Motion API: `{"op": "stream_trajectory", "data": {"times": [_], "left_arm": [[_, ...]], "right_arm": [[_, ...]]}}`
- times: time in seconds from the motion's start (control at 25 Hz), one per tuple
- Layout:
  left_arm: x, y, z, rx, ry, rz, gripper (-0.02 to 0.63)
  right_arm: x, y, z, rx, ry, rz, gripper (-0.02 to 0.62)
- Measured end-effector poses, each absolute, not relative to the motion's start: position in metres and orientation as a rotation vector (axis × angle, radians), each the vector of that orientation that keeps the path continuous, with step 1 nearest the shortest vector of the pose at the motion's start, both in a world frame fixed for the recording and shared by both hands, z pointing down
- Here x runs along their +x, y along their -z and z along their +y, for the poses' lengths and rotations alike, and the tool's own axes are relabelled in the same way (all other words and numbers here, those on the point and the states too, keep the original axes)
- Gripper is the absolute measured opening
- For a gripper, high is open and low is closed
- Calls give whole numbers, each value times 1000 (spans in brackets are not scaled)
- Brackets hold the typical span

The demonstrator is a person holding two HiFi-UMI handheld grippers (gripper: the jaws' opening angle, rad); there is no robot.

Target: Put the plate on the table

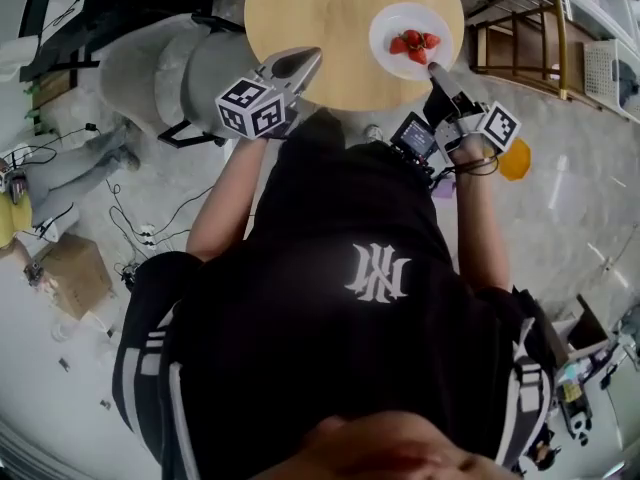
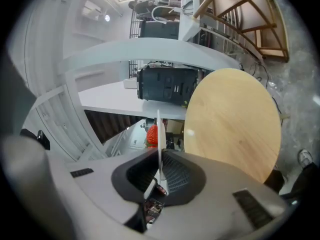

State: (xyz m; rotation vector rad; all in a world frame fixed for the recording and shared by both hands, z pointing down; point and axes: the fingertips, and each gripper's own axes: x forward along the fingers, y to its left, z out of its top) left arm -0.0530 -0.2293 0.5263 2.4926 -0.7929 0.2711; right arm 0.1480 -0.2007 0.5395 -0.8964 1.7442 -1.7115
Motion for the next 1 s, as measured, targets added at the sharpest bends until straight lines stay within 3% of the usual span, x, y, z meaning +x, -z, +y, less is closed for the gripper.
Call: {"op": "stream_trajectory", "data": {"times": [0.76,1.0], "left_arm": [[-121,-575,-315,2459,-207,-621,12],[-94,-558,-298,2430,-238,-685,12]], "right_arm": [[70,-565,-262,-1051,1708,1708,26],[84,-555,-262,-975,1759,1715,26]]}}
